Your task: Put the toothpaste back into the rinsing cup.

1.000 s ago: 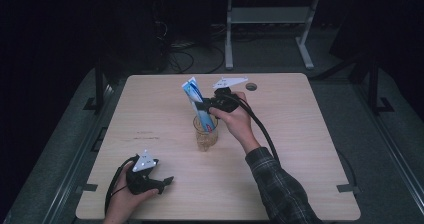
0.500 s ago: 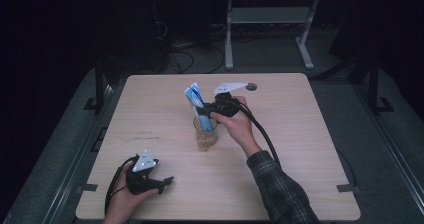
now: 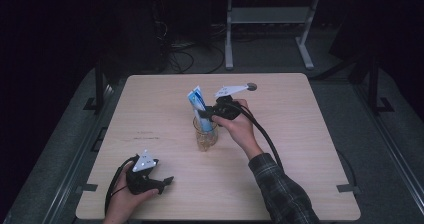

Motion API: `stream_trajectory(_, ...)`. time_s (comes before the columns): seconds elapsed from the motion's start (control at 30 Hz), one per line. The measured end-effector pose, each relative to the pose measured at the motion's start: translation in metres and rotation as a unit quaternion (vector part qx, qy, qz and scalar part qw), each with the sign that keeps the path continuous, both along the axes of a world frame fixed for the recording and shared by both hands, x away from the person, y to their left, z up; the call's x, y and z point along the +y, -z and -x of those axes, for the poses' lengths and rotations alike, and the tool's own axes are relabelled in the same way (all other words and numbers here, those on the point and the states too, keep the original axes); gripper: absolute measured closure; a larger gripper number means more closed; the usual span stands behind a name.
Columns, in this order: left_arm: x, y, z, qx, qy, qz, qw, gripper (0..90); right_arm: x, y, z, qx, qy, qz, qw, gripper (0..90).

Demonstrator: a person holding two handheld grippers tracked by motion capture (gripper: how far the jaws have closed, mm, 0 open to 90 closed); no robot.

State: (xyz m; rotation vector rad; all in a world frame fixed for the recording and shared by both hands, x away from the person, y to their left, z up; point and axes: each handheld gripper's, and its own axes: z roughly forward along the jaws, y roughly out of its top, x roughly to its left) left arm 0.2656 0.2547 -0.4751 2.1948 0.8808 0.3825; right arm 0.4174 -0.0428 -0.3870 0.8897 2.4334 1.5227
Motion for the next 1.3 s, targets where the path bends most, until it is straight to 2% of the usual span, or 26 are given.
stream_trajectory(0.27,0.0,0.0,0.0,0.0,0.0,0.0,1.0,14.2,-0.001,0.001,-0.001,0.003,-0.006,-0.002,1.0,70.1)
stream_trajectory(0.4,0.0,0.0,0.0,0.0,-0.001,0.0,1.0,14.3,-0.002,-0.001,0.0,0.004,-0.005,-0.006,1.0,58.2)
stream_trajectory(0.63,0.0,0.0,0.0,0.0,-0.003,0.001,1.0,14.3,-0.008,-0.003,0.003,-0.001,-0.002,0.011,0.9999,44.9)
stream_trajectory(1.1,0.0,0.0,0.0,0.0,-0.003,0.001,1.0,14.3,-0.05,-0.001,0.019,-0.007,0.022,0.004,0.9997,43.5)
stream_trajectory(1.17,0.0,0.0,0.0,0.0,-0.003,0.001,1.0,14.3,-0.056,0.0,0.022,-0.006,0.023,0.011,0.9997,43.1)
stream_trajectory(1.3,0.0,0.0,0.0,0.0,-0.003,0.001,1.0,14.3,-0.067,0.002,0.028,-0.007,0.031,0.009,0.9995,43.1)
